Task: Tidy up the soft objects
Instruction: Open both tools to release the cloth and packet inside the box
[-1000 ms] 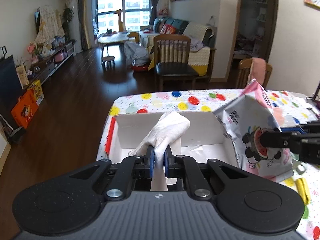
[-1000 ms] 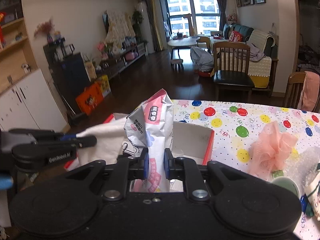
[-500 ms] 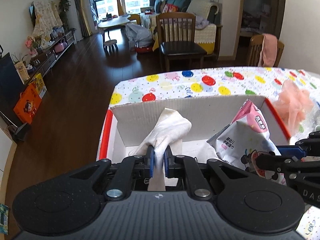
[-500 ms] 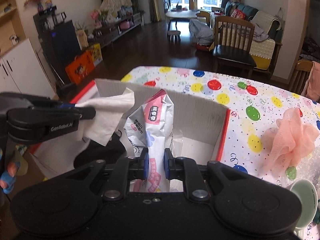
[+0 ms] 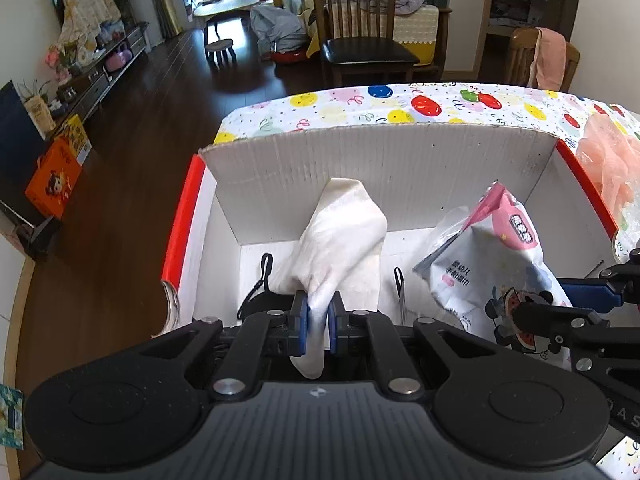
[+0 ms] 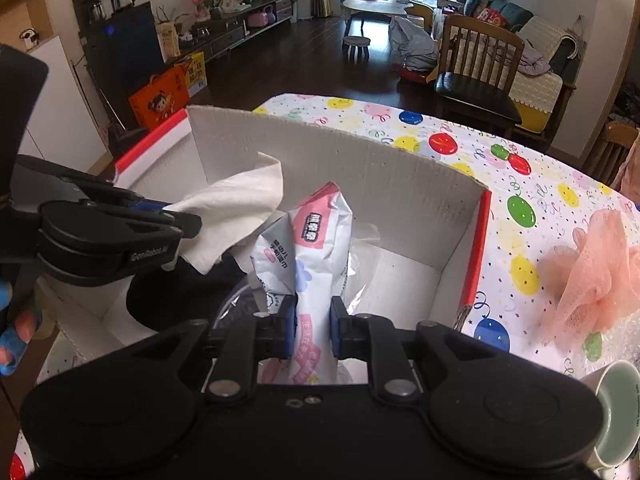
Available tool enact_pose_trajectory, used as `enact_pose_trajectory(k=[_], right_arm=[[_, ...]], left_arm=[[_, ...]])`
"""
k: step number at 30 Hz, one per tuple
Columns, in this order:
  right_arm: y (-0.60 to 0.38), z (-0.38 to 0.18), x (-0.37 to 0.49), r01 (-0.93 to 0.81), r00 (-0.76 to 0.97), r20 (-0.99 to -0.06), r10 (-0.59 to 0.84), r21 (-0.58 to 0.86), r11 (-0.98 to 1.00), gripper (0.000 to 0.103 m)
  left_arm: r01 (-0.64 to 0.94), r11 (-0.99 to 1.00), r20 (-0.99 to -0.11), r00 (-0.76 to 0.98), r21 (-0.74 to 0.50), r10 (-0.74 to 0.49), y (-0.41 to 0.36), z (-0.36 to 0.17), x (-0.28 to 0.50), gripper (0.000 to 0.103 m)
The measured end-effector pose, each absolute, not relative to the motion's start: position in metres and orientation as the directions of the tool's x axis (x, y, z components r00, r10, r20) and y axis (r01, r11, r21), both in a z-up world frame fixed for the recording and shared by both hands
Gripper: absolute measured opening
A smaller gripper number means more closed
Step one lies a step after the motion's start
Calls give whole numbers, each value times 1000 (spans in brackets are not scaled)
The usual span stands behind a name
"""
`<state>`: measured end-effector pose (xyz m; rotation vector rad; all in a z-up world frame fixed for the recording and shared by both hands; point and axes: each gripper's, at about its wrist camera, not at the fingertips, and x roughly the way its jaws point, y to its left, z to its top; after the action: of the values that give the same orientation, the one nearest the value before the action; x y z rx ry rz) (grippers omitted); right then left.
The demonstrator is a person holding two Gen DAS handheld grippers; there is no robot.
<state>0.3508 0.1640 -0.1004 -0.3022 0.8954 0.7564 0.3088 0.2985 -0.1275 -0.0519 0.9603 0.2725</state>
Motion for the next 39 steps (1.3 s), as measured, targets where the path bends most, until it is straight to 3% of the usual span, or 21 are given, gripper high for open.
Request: enact_pose_trajectory(k=[16, 21, 30, 39], right_arm=[[163, -99, 358, -705, 402, -796, 453, 47, 708, 31], [158, -93, 357, -701, 403, -786, 469, 64, 710, 41], [137, -72, 348, -695, 405, -742, 535, 130, 707, 50], [102, -38, 331, -698, 423, -672, 609, 187, 691, 51]], left_arm=[[-303, 953, -840, 521, -16, 152, 305, -129, 300, 12], [-299, 954, -834, 534, -32, 140, 304, -124, 294, 12], [-277, 961, -806, 573, -23, 146, 296, -106, 282, 12], [-230, 971, -736, 668, -61, 112, 276, -70, 258, 12]])
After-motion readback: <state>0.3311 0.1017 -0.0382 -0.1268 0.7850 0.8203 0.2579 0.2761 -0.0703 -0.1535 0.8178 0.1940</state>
